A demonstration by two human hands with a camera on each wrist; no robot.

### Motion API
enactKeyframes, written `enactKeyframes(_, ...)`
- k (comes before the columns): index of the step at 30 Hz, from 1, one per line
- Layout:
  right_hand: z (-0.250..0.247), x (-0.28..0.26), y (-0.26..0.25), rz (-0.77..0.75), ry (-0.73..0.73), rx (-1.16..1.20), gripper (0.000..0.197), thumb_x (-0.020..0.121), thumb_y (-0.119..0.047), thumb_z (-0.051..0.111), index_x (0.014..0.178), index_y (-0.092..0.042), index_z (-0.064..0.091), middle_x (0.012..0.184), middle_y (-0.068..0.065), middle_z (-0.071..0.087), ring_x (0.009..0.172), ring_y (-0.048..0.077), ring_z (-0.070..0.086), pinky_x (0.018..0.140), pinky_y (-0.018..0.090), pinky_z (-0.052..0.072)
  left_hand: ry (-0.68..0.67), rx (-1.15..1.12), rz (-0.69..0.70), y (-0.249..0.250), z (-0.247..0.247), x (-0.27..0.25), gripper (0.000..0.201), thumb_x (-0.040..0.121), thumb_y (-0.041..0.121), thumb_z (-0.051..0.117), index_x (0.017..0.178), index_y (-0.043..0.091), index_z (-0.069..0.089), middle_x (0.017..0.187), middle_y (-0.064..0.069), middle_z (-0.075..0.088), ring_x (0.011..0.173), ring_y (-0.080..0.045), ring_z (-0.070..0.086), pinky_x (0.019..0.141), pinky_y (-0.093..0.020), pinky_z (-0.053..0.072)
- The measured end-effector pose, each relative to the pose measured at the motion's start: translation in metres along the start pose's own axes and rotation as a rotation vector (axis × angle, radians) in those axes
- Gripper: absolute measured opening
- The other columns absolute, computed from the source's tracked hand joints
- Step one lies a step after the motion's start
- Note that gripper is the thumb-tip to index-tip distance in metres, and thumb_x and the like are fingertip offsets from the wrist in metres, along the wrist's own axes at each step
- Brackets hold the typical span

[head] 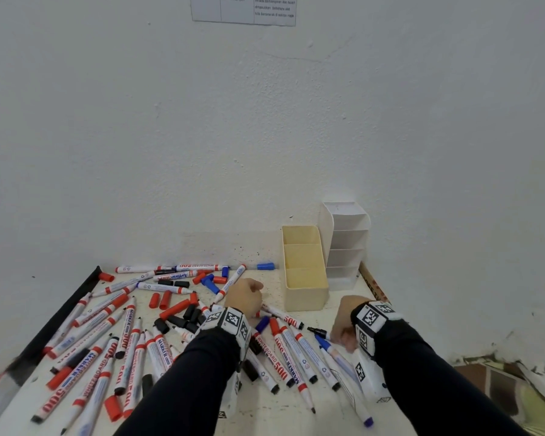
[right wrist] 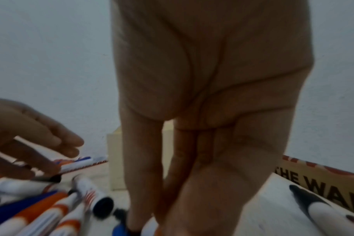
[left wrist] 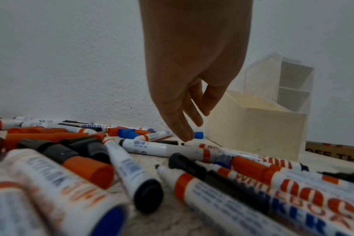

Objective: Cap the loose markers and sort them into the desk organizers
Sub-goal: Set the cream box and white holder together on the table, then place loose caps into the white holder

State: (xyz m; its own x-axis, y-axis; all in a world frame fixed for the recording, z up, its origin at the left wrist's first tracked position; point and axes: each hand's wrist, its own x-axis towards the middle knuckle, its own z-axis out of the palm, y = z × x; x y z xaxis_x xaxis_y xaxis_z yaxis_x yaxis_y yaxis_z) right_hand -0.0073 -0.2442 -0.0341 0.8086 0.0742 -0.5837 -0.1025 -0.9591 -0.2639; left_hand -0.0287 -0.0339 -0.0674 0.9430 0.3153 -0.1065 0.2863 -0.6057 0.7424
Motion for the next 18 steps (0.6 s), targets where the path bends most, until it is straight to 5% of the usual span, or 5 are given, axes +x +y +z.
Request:
enactKeyframes(3,0.014,-0.002,0.003,0.003,-0.002,-0.152,0.037,0.067,-0.025,0.079,0.096,-0.005,0.068,0.088,0.005,0.069,0.084,0.02,0.064,0.089,0.029,0.051,0.011,0.065,0.024,-0.005,-0.003,-0.002,0.034,0.093,0.004,0.042,0.122,0.012,0.058,0.129,-0.004,0.057,0.119,-0.016,0.053,0.101,-0.026,0.04)
enactKeyframes(6,0.021,-0.004,-0.002,-0.005,0.018,-0.22,0.039,0.067,-0.026,0.079,0.097,-0.005,0.066,0.096,0.006,0.07,0.075,0.017,0.057,0.075,0.024,0.048,-0.001,0.137,0.058,-0.005,-0.005,0.005,0.034,0.093,0.005,0.043,0.124,0.012,0.056,0.13,-0.005,0.056,0.118,-0.017,0.053,0.101,-0.026,0.041)
enactKeyframes(10,0.018,0.002,-0.008,-0.025,0.023,-0.178,0.018,0.069,-0.023,0.074,0.064,-0.012,0.059,0.043,-0.005,0.059,0.052,0.011,0.053,0.06,0.021,0.047,-0.059,0.321,0.129,-0.002,-0.005,0.029,0.038,0.095,0.008,0.04,0.131,0.013,0.05,0.136,-0.004,0.051,0.122,-0.017,0.05,0.102,-0.025,0.04)
enactKeyframes(14,0.007,0.01,-0.01,-0.041,-0.037,-0.068,0.016,0.068,-0.026,0.066,0.065,-0.014,0.056,0.053,-0.002,0.057,0.049,0.014,0.053,0.056,0.022,0.044,-0.169,0.581,0.22,0.007,0.004,0.058,0.038,0.096,0.011,0.04,0.133,0.013,0.046,0.139,-0.007,0.048,0.128,-0.02,0.045,0.109,-0.031,0.035)
enactKeyframes(18,-0.003,0.018,-0.014,-0.068,-0.214,-0.034,0.027,0.074,-0.024,0.061,0.095,-0.008,0.064,0.077,0.002,0.065,0.066,0.016,0.06,0.064,0.027,0.048,-0.218,0.672,0.344,0.009,0.018,0.087,0.049,0.092,0.012,0.047,0.139,0.015,0.035,0.144,-0.005,0.039,0.129,-0.022,0.042,0.109,-0.034,0.033)
